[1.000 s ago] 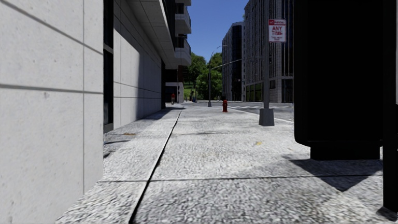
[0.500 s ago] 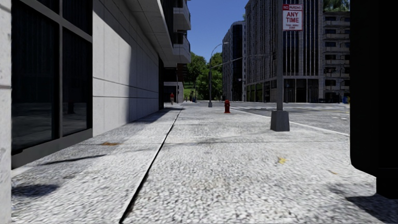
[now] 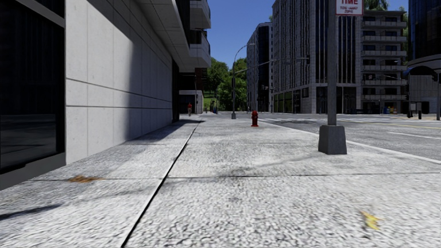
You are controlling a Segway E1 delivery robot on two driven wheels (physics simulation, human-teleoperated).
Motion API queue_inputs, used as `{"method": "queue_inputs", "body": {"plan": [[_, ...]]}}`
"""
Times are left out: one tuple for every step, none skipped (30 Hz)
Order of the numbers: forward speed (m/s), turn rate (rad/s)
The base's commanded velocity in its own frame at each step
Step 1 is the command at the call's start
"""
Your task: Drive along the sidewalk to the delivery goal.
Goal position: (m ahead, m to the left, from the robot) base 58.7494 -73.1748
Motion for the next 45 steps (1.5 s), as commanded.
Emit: {"method": "queue_inputs", "body": {"plan": [[2.0,0.0],[2.0,0.0],[2.0,0.0],[2.0,0.0],[2.0,0.0],[2.0,0.0],[2.0,0.0],[2.0,0.0],[2.0,0.0],[2.0,0.0],[2.0,0.0],[2.0,0.0],[2.0,0.0],[2.0,0.0],[2.0,0.0],[2.0,0.0],[2.0,0.0],[2.0,0.0],[2.0,0.0],[2.0,0.0],[2.0,0.0],[2.0,0.0],[2.0,0.0],[2.0,0.0],[2.0,0.0],[2.0,0.0],[2.0,0.0],[2.0,0.0],[2.0,0.0],[2.0,0.0],[2.0,0.0],[2.0,0.0],[2.0,0.0],[2.0,0.0],[2.0,0.0],[2.0,0.0],[2.0,0.0],[2.0,0.0],[2.0,0.0],[2.0,0.0],[2.0,0.0],[2.0,0.0],[2.0,0.0],[2.0,0.0],[2.0,0.0]]}}
